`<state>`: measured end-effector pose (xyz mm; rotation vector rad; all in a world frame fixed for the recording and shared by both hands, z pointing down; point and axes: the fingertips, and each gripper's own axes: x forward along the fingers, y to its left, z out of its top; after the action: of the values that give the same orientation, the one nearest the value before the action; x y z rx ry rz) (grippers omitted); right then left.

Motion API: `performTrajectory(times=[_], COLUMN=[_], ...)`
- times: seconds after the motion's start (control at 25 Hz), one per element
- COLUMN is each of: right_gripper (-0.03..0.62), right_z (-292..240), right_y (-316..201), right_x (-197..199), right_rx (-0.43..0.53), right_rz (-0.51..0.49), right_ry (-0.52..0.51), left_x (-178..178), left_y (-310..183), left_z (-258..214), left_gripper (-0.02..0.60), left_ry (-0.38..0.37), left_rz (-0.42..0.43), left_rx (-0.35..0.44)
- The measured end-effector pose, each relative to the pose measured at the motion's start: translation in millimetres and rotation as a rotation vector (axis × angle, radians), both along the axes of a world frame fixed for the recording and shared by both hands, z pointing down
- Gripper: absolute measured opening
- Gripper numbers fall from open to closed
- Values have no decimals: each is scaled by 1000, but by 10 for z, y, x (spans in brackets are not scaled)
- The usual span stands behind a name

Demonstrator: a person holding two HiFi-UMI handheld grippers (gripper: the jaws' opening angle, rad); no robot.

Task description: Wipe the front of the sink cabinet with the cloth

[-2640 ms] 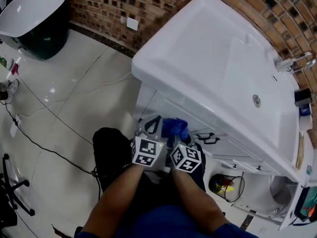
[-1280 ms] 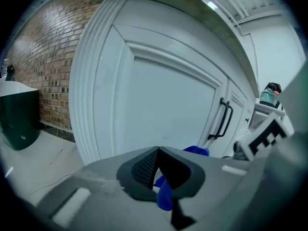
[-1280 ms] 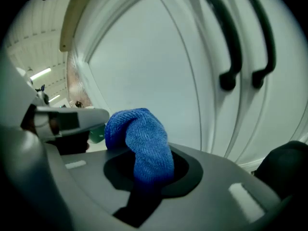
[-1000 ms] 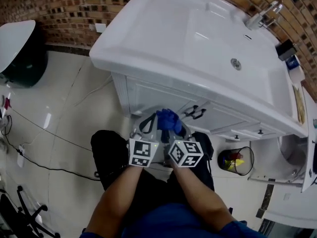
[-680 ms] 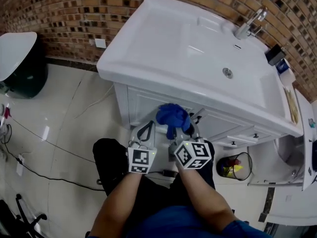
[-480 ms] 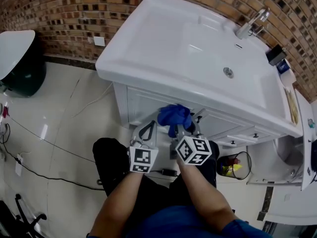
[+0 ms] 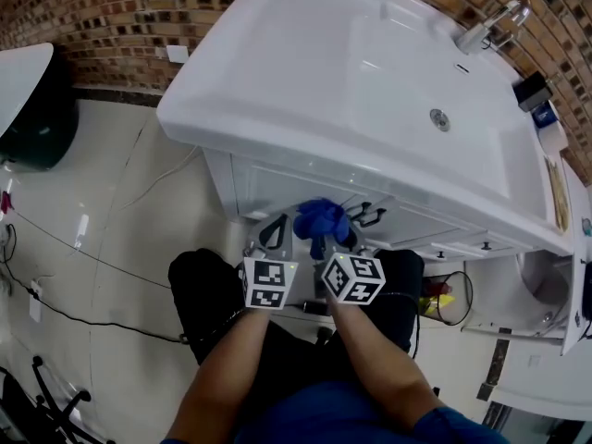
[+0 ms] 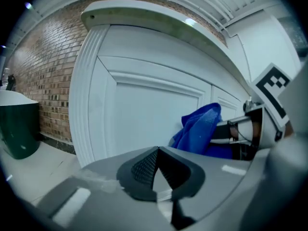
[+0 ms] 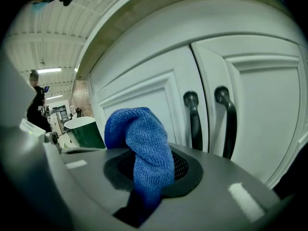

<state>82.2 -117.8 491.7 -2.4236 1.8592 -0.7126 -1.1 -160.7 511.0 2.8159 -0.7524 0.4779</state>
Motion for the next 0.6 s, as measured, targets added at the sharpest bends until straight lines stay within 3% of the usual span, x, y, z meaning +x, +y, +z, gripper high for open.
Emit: performTrajectory(times=[0.44, 0.6], right_gripper=[80, 80], right_z=[1086, 1467], right_y=[-38, -86], right_x=[4, 12], right_rx=[-212, -301], right_rz=[2, -17], right_ry=[-119, -127], left_x=[82, 122], left_y=[15, -23], left_z=[471, 535], left_gripper=[0, 0], left_ry=[-104, -121], left_rz=[-2, -2], left_rx=[-148, -147])
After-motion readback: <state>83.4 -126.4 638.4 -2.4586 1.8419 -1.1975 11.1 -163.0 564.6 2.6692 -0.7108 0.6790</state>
